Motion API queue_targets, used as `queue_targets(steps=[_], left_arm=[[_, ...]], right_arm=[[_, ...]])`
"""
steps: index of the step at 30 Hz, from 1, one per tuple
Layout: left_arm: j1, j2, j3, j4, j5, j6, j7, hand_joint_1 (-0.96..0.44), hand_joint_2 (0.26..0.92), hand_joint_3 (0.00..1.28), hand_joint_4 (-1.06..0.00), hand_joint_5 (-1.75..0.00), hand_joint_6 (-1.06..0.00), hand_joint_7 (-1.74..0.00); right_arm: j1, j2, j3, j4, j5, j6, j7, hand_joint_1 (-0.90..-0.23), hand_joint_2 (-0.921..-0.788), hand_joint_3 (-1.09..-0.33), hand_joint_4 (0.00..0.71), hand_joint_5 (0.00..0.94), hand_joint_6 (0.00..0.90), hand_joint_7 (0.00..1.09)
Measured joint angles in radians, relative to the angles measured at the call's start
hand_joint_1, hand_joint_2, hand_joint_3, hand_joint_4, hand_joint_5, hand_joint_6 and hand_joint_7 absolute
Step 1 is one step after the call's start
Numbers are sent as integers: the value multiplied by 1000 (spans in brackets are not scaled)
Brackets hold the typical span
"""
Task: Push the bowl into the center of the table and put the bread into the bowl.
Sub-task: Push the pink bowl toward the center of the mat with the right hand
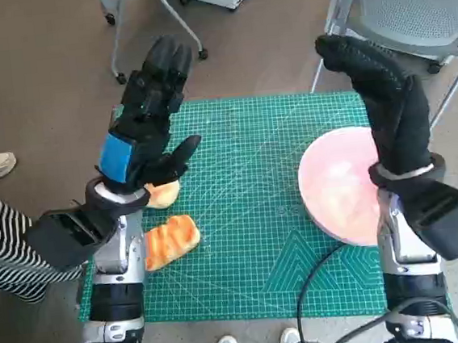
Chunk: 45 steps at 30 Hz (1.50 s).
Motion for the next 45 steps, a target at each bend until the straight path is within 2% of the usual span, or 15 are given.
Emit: queue_targets(steps=[34,45], left_arm=[[-7,-2,-6,-36,0,23,-1,-489,921,396,-18,-1,1,-247],[-7,-2,-6,-38,0,28,-3,-490,921,396,-12,0,1,-246]], right_arm=[[6,-3,-7,-9,-2,0,-1,-623,-921,-677,91,3,-1,373],[7,-3,-9,-10,-1,-1,-1,-641,-921,-673,91,3,-1,376]])
